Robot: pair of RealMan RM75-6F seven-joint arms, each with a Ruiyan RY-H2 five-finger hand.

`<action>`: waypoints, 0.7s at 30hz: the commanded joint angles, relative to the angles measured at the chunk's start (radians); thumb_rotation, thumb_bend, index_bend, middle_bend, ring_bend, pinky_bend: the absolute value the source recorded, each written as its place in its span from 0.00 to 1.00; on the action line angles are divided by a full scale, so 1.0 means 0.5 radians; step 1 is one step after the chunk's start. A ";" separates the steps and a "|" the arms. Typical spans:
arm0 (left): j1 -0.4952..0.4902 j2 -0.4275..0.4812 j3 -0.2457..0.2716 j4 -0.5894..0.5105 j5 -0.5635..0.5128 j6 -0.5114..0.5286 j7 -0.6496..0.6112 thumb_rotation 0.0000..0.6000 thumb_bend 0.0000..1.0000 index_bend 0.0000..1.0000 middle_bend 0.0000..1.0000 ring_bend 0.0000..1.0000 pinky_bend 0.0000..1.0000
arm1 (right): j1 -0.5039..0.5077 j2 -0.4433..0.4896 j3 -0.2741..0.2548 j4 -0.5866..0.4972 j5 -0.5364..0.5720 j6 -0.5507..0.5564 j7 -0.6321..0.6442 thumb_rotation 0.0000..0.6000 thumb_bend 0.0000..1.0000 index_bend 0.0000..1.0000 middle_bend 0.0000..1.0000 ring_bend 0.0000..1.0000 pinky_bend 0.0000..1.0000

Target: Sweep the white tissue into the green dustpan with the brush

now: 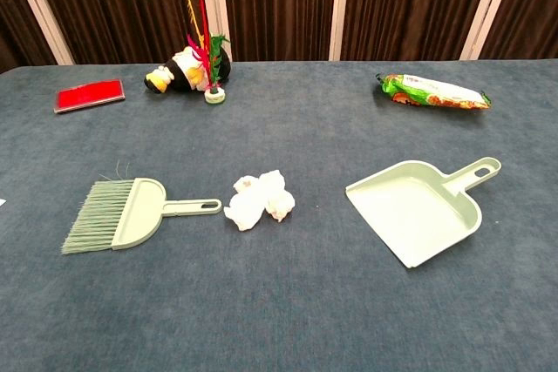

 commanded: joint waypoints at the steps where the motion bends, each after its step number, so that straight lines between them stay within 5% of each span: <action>1: 0.000 0.002 0.001 -0.002 -0.002 -0.003 0.001 1.00 0.00 0.00 0.00 0.00 0.01 | -0.005 -0.003 -0.004 0.004 -0.006 0.008 0.005 1.00 0.24 0.00 0.00 0.00 0.00; 21: 0.005 0.012 0.001 -0.022 -0.013 -0.005 -0.007 1.00 0.00 0.00 0.00 0.00 0.01 | 0.003 0.004 -0.015 -0.003 -0.026 -0.010 0.032 1.00 0.24 0.00 0.00 0.00 0.00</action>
